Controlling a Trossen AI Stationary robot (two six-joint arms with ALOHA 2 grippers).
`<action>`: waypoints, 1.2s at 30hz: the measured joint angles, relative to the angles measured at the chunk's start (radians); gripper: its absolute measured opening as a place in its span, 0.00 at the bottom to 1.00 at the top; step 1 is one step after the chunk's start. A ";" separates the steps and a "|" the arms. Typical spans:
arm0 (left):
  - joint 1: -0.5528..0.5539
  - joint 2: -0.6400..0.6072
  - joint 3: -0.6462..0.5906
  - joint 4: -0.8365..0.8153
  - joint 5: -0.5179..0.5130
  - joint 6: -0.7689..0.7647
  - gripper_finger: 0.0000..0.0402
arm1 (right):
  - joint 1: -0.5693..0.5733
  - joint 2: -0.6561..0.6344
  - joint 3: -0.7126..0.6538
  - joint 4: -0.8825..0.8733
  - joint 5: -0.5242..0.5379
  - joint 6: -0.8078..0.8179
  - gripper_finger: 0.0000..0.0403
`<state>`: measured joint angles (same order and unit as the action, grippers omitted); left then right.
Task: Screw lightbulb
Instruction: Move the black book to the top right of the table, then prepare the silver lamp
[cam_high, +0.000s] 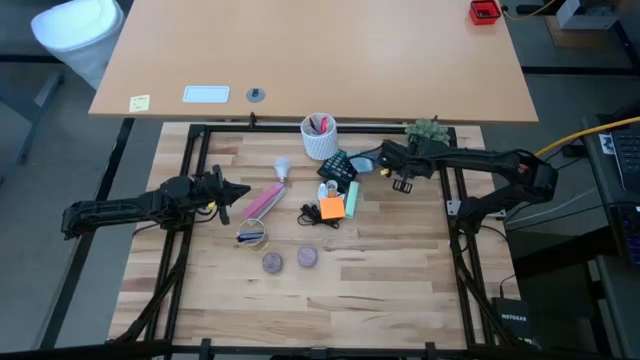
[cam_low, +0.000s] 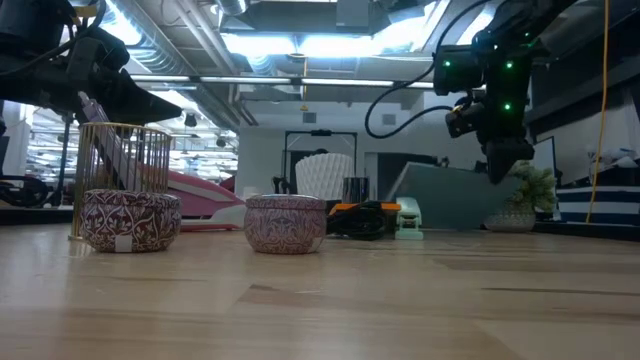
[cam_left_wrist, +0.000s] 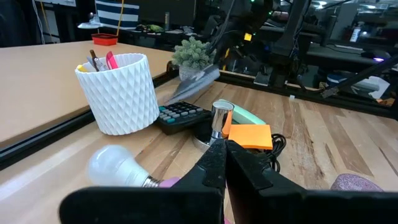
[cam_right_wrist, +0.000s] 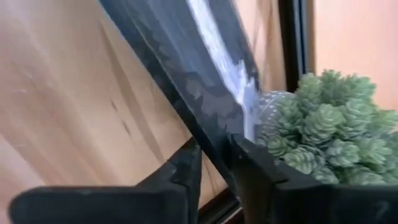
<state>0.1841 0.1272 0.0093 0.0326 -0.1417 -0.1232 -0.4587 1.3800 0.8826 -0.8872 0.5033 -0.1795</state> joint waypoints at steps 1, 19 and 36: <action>0.000 0.000 0.000 0.000 0.000 0.000 0.00 | 0.000 0.000 0.000 0.003 0.000 0.000 0.25; 0.000 0.000 0.000 0.000 0.000 -0.032 0.00 | 0.001 0.000 0.000 0.216 -0.201 -0.007 0.33; 0.000 0.000 0.000 0.000 0.000 -0.055 0.00 | 0.001 0.000 0.000 0.504 -0.828 -0.001 0.33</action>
<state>0.1841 0.1272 0.0097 0.0326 -0.1417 -0.1783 -0.4576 1.3796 0.8829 -0.3829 -0.3249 -0.1800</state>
